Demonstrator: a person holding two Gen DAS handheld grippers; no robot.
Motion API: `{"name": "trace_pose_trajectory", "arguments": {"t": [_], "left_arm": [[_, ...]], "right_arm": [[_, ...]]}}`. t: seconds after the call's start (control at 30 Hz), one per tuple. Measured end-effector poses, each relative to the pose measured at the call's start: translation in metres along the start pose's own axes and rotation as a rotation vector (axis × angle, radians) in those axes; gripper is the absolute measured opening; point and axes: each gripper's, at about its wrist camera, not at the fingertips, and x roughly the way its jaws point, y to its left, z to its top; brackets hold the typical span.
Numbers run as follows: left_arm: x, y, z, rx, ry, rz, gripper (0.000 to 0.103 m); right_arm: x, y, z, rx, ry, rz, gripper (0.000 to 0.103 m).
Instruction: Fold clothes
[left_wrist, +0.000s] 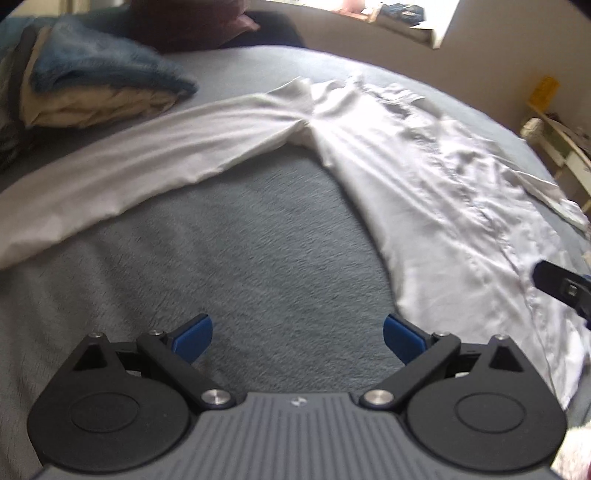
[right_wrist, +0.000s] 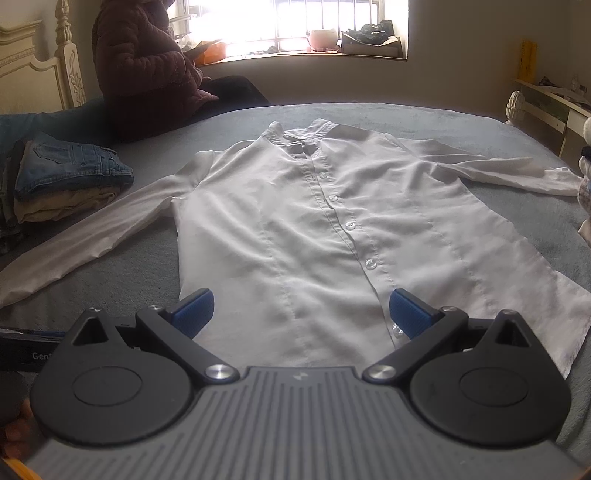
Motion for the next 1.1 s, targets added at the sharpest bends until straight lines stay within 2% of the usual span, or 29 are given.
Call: {"name": "trace_pose_trajectory", "arguments": {"t": [0.2, 0.37, 0.57, 0.83, 0.97, 1.03, 1.1], "left_arm": [[-0.008, 0.000, 0.001, -0.014, -0.073, -0.111, 0.100], [-0.012, 0.004, 0.002, -0.013, -0.091, -0.108, 0.099], [-0.027, 0.027, -0.001, 0.032, -0.127, -0.018, 0.092], [-0.056, 0.097, -0.017, -0.079, -0.130, 0.113, 0.082], [-0.075, 0.138, -0.024, -0.127, -0.139, 0.212, 0.079], [-0.085, 0.160, -0.028, -0.155, -0.156, 0.262, 0.075], [-0.093, 0.182, -0.029, -0.199, -0.176, 0.298, 0.075]], "right_arm": [[0.001, 0.000, -0.001, -0.003, 0.002, 0.014, 0.102], [0.001, 0.001, -0.001, -0.004, 0.000, 0.022, 0.102], [-0.001, 0.003, -0.001, -0.010, -0.006, 0.044, 0.102], [-0.003, 0.020, -0.001, -0.075, -0.005, 0.103, 0.102], [-0.005, 0.043, 0.002, -0.131, 0.007, 0.190, 0.102], [-0.006, 0.060, 0.004, -0.180, 0.010, 0.247, 0.102], [-0.008, 0.082, 0.006, -0.242, 0.012, 0.327, 0.101]]}}
